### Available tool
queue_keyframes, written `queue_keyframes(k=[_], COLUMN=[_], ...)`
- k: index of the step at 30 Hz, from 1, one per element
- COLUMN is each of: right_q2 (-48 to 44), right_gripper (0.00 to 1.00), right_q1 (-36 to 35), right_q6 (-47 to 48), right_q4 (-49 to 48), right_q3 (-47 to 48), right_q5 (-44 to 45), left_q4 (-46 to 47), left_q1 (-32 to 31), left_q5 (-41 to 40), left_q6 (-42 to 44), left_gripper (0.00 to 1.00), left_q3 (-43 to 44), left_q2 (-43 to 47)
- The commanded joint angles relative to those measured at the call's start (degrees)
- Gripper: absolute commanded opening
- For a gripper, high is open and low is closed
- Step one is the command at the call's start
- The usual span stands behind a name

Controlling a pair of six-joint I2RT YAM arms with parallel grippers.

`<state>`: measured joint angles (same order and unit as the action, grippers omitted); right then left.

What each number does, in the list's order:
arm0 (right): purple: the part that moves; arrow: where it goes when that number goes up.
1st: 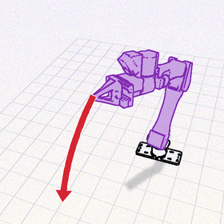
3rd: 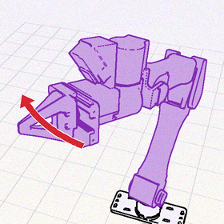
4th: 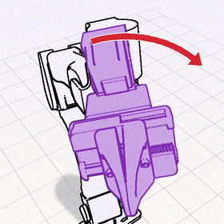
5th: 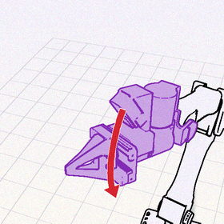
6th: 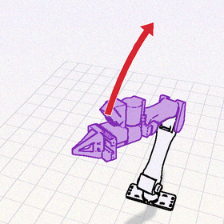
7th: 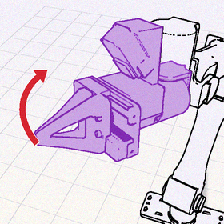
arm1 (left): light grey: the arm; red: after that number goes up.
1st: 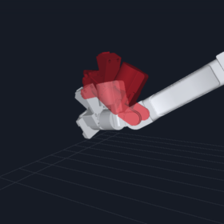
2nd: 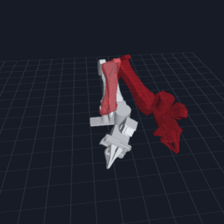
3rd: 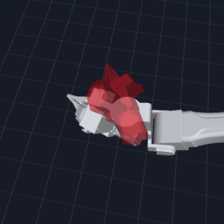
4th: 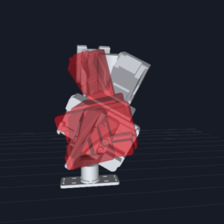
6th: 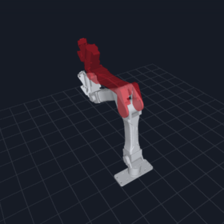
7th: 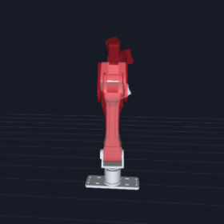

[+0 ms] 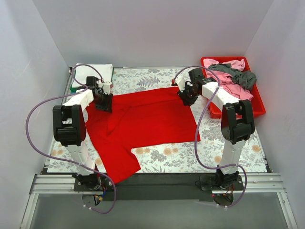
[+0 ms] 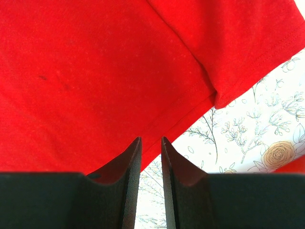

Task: Fold and stack the t-shirts
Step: Fold the tshirt

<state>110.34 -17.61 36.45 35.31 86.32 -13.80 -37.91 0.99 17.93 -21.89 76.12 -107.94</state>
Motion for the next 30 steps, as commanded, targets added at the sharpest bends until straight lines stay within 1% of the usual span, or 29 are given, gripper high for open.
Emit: queue_keyframes(k=[1,8,9,11,12,14,15,16,18,19,20,22,26,27,28,29,30], right_q2=[-1.0,-0.8,-0.7,-0.7,-0.7,-0.7,-0.7,-0.7,-0.8,-0.8,-0.8,-0.8,-0.8,-0.7,-0.8,-0.7,-0.6], right_gripper=[0.29,0.29,0.29,0.29,0.29,0.28,0.28,0.28,0.28,0.28,0.28,0.28,0.28,0.28,0.28,0.28,0.28], right_q1=[0.5,0.8,0.7,0.7,0.9,0.8,0.8,0.8,0.9,1.1,1.1,1.2,1.1,1.1,1.1,1.2,1.1], right_q6=[0.7,0.8,0.9,0.9,0.9,1.1,1.1,1.2,1.2,1.2,1.2,1.2,1.3,1.3,1.3,1.3,1.2], right_q4=[0.2,0.1,0.1,0.1,0.2,0.1,0.1,0.2,0.1,0.1,0.1,0.1,0.2,0.2,0.2,0.3,0.2], right_q3=[-0.1,-0.2,-0.2,-0.2,-0.3,-0.5,-0.5,-0.5,-0.5,-0.6,-0.6,-0.6,-0.7,-0.6,-0.6,-0.7,-0.6], right_q5=[-0.4,-0.4,-0.3,-0.3,-0.3,-0.3,-0.3,-0.3,-0.3,-0.3,-0.3,-0.4,-0.5,-0.5,-0.6,-0.6,-0.6], left_q4=[-0.6,-0.6,-0.7,-0.8,-0.9,-1.5,-2.0,-2.5,-4.5,-5.9,-6.6,-7.8,-11.5,-11.9,-12.4,-13.3,-14.2], left_q1=[-0.2,-0.2,-0.2,-0.2,-0.2,-0.2,-0.2,-2.1,-3.2,-4.7,-5.5,-8.4,-11.8,-12.2,-12.5,-12.6,-12.6], left_q5=[0.2,0.6,0.8,1.2,1.5,3.2,4.1,6.1,8.2,8.9,10.9,12.0,16.1,18.4,19.8,21.0,23.1], left_q6=[0.0,-0.1,0.1,0.1,0.1,0.3,0.6,1.2,2.0,2.7,3.2,4.0,5.4,5.6,5.9,6.2,7.2], left_gripper=[0.34,0.25,0.20,0.14,0.08,0.00,0.00,0.00,0.00,0.00,0.00,0.00,0.00,0.00,0.05,0.19,0.28], left_q3=[1.2,1.7,1.7,1.6,1.8,1.9,2.2,2.2,1.9,1.6,1.2,-0.3,-2.3,-2.3,-2.2,-2.1,-1.8], left_q2=[-0.3,-0.3,-0.3,0.2,0.4,1.3,1.9,2.2,3.9,4.3,4.9,5.8,6.2,6.2,6.4,6.7,6.7])
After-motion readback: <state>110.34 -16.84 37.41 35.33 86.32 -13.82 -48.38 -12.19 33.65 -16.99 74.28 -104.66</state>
